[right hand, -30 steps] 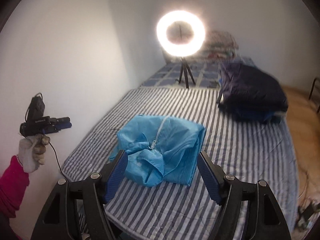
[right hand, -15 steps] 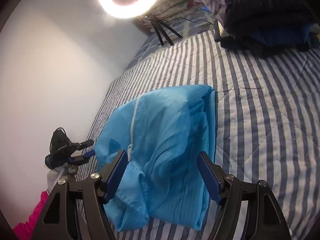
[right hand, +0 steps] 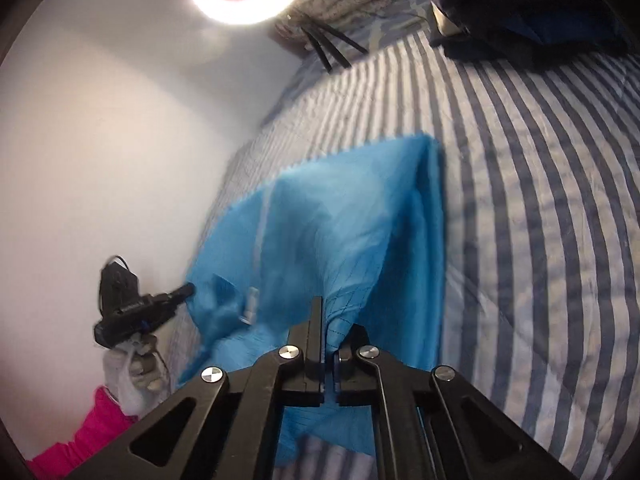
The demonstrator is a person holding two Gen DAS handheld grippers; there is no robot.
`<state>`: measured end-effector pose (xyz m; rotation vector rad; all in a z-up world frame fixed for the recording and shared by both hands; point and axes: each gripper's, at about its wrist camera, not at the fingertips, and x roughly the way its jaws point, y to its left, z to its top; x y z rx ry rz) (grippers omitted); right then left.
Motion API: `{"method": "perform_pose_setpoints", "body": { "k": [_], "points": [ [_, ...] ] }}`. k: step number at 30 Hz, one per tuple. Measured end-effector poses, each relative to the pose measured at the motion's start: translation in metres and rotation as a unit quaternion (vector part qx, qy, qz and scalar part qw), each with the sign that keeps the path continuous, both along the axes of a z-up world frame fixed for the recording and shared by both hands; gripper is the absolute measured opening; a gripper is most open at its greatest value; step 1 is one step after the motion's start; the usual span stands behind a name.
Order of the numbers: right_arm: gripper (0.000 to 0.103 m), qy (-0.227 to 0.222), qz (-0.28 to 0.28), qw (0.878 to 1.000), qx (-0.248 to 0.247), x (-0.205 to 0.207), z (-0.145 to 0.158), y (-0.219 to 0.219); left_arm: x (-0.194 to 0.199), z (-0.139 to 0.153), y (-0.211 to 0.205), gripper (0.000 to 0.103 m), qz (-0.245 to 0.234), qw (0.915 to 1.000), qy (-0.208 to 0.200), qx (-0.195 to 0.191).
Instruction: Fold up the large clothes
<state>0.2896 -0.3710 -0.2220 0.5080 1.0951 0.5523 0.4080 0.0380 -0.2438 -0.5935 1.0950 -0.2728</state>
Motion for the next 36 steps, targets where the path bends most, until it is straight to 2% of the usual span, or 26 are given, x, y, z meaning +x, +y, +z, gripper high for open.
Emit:
{"method": "perform_pose_setpoints", "body": {
  "k": [3, 6, 8, 9, 12, 17, 20, 22, 26, 29, 33, 36],
  "points": [
    [0.000, 0.021, -0.003, 1.000, 0.004, 0.001, -0.018, -0.003, -0.005, -0.005, -0.002, 0.001, -0.005, 0.9999, 0.009, 0.009],
    [0.011, 0.007, 0.018, 1.000, 0.020, -0.004, -0.004, -0.009, -0.009, 0.012, 0.001, 0.001, -0.007, 0.9997, -0.002, 0.023],
    [0.047, -0.022, 0.032, 0.999, 0.023, -0.008, 0.012, -0.016, -0.015, 0.031, 0.005, 0.001, -0.012, 0.9988, -0.024, 0.042],
    [0.052, -0.037, 0.037, 0.998, 0.020, -0.008, 0.021, -0.022, -0.019, 0.040, 0.006, 0.001, -0.014, 0.9980, -0.036, 0.050],
    [0.053, -0.048, 0.025, 0.998, 0.032, 0.008, 0.033, -0.040, -0.017, 0.064, 0.002, 0.001, -0.020, 0.9960, -0.066, 0.056],
    [0.053, 0.000, -0.024, 0.994, 0.105, 0.055, 0.006, -0.054, 0.007, 0.078, -0.021, 0.001, -0.034, 0.9944, -0.084, 0.054],
    [0.053, 0.023, -0.021, 0.990, 0.135, 0.071, -0.015, -0.044, 0.024, 0.067, -0.040, 0.001, -0.058, 0.9928, -0.079, 0.069],
    [0.052, 0.036, 0.004, 0.986, 0.163, 0.075, -0.024, -0.031, 0.034, 0.056, -0.052, 0.001, -0.069, 0.9917, -0.071, 0.082],
    [0.049, 0.025, 0.038, 0.983, 0.177, 0.081, -0.024, -0.014, 0.046, 0.024, -0.063, 0.001, -0.081, 0.9917, -0.042, 0.091],
    [0.050, 0.035, 0.001, 0.982, 0.184, 0.103, -0.033, -0.018, 0.047, 0.010, -0.064, 0.001, -0.083, 0.9918, -0.033, 0.091],
    [0.050, 0.058, -0.062, 0.968, 0.235, 0.136, -0.053, -0.031, 0.048, 0.003, -0.067, 0.001, -0.093, 0.9897, -0.038, 0.102],
    [0.040, 0.056, -0.079, 0.965, 0.245, 0.148, -0.054, -0.034, 0.049, 0.000, -0.070, 0.001, -0.095, 0.9891, -0.042, 0.105]
  ]
}}
